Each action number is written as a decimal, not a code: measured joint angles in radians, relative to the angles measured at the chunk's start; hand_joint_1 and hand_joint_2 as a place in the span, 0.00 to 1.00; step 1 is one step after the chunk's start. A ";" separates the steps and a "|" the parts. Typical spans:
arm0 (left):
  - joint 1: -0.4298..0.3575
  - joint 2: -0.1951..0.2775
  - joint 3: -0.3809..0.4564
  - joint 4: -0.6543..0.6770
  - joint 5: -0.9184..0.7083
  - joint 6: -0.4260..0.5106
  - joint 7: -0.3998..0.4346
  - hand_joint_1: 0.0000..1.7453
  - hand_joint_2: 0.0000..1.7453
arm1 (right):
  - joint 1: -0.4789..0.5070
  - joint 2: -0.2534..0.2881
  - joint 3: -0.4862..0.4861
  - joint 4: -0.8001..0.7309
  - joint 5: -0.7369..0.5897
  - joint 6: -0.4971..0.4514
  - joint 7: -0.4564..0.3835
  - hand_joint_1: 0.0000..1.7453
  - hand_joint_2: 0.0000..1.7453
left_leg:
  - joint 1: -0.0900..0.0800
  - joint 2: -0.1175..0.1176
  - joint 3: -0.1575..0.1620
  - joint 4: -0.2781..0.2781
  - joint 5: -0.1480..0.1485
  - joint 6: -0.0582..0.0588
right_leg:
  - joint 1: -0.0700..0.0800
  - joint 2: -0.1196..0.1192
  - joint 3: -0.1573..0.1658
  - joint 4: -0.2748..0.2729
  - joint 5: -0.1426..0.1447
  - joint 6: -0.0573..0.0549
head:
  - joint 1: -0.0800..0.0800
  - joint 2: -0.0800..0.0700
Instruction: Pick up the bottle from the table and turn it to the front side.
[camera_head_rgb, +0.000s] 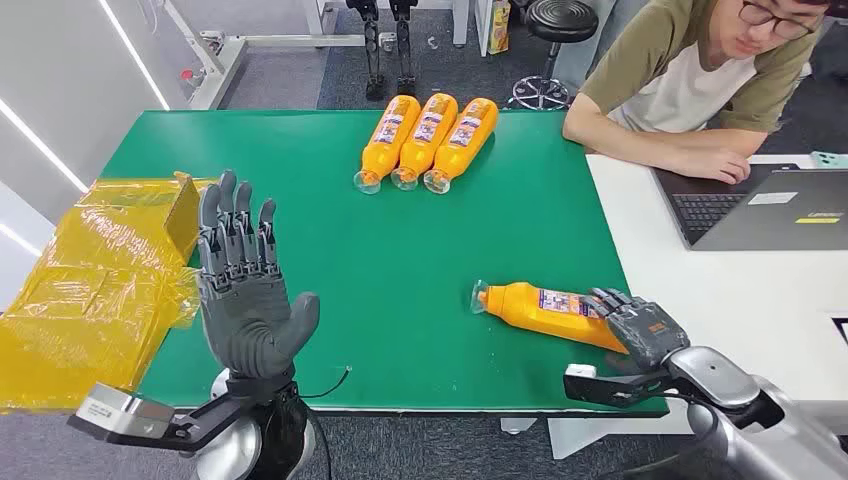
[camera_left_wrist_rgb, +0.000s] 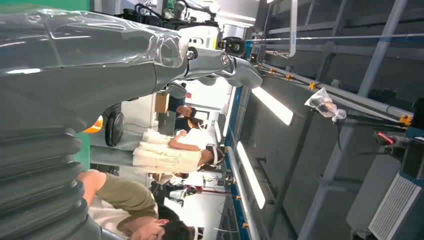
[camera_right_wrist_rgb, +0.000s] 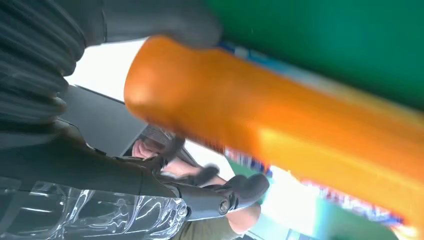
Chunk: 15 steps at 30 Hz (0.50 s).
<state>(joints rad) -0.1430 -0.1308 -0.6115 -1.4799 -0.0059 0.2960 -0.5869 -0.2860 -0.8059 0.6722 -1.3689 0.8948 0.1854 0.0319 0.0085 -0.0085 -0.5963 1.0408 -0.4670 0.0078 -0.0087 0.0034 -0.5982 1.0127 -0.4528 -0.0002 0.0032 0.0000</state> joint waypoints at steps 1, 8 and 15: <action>0.001 0.000 0.000 -0.001 -0.001 -0.001 0.000 0.00 1.00 | 0.003 0.000 -0.001 -0.001 0.002 -0.001 0.001 0.00 1.00 | 0.000 0.000 0.000 0.000 0.000 0.000 | 0.000 0.000 0.000 0.000 0.000 0.000 | 0.000 0.000; 0.008 0.000 0.011 -0.012 -0.012 -0.008 0.009 0.00 1.00 | 0.029 0.009 -0.019 -0.004 0.021 -0.007 0.007 0.00 1.00 | 0.000 0.002 0.000 0.000 -0.001 0.000 | 0.000 0.001 0.000 0.000 0.000 0.000 | 0.000 0.000; 0.014 -0.007 0.017 -0.014 -0.023 -0.017 0.009 0.00 1.00 | 0.038 0.017 -0.033 -0.003 0.056 -0.018 0.007 0.00 1.00 | 0.000 0.002 0.000 0.000 -0.001 0.000 | 0.000 0.001 0.000 0.000 0.000 0.000 | 0.000 0.000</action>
<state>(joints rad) -0.1292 -0.1383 -0.5947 -1.4937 -0.0291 0.2793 -0.5779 -0.2485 -0.7893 0.6395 -1.3723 0.9510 0.1676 0.0393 0.0085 -0.0068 -0.5958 1.0405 -0.4677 0.0079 -0.0084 0.0045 -0.5984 1.0127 -0.4530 -0.0002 0.0031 0.0000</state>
